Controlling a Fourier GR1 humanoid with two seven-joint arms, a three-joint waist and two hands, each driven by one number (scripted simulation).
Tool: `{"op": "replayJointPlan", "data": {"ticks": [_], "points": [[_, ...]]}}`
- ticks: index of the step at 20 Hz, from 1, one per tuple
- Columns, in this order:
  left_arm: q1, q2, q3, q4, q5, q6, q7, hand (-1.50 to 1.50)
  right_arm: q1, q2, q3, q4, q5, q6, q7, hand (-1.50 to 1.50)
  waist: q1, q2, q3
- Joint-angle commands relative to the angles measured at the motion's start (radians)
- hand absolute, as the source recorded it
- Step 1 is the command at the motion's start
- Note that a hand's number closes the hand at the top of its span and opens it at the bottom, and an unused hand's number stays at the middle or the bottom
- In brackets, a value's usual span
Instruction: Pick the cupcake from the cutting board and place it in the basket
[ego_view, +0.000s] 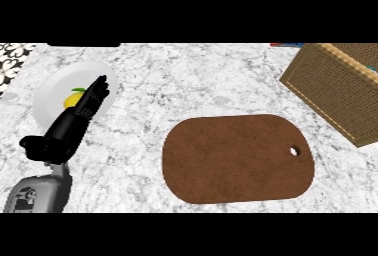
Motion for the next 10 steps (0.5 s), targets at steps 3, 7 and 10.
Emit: {"op": "replayJointPlan", "data": {"ticks": [3, 7, 10], "points": [[0.042, 0.024, 0.020, -0.023, 0.014, -0.023, -0.013, 0.00, 0.000, -0.021, -0.060, -0.083, -0.156, 0.035, -0.109, -1.50, -0.007, -0.005, 0.000], [-0.021, -0.003, 0.000, 0.026, -0.030, 0.023, -0.002, 0.00, 0.010, -0.015, -0.099, -0.173, -0.222, -0.004, -0.088, -1.50, -0.022, -0.008, -0.001], [0.027, 0.010, 0.021, -0.041, 0.015, -0.003, 0.037, 0.00, 0.085, -0.023, -0.124, -0.261, -0.297, 0.094, -0.034, -1.50, -0.029, -0.014, -0.001]]}}
